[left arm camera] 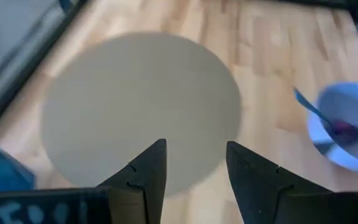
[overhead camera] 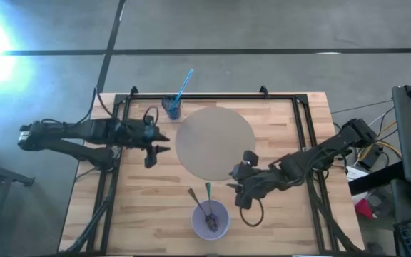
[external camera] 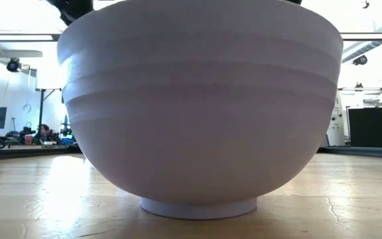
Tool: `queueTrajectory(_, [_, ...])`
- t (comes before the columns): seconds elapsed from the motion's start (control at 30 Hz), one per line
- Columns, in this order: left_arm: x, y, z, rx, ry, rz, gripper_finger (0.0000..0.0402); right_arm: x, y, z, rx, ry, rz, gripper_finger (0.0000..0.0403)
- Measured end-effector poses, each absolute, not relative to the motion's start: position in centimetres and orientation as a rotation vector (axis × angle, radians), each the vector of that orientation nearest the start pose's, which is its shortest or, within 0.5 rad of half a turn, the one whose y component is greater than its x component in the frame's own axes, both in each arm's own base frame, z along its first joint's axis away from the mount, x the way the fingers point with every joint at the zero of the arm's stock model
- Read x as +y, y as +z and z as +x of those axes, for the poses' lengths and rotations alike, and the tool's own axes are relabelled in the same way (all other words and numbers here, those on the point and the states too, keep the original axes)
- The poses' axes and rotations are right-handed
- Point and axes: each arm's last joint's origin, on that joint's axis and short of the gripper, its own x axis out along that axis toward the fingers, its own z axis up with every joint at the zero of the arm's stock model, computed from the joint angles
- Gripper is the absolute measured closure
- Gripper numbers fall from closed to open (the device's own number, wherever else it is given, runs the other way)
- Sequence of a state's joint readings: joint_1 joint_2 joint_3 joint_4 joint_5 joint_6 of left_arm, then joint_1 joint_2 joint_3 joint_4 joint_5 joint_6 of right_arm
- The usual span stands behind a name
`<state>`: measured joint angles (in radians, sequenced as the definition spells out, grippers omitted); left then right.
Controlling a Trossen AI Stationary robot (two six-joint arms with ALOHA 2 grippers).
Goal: Pick & Place Utensil
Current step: Put the purple bowl with the utensils on the brown mat
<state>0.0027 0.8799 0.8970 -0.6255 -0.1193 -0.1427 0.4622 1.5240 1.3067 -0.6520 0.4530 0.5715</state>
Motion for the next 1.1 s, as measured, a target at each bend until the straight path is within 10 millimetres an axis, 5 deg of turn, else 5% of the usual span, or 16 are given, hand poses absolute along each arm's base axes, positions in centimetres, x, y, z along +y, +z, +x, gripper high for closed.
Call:
queueTrajectory(0.37, [-2.9, 31.0, 16.7, 0.666, 0.127, -0.155, 0.0243, 14.9, 30.9, 31.9, 0.931, -0.199, 0.261, 0.0225])
queueTrajectory(0.73, [-3.2, 30.6, 16.4, 0.712, 0.142, -0.156, 0.0243, 16.2, 28.4, 33.8, 1.085, -0.228, 0.572, 0.0225])
queueTrajectory(1.1, [-3.2, 30.5, 16.4, 0.717, 0.142, -0.143, 0.0243, 16.8, 25.7, 34.9, 1.164, -0.266, 0.601, 0.0225])
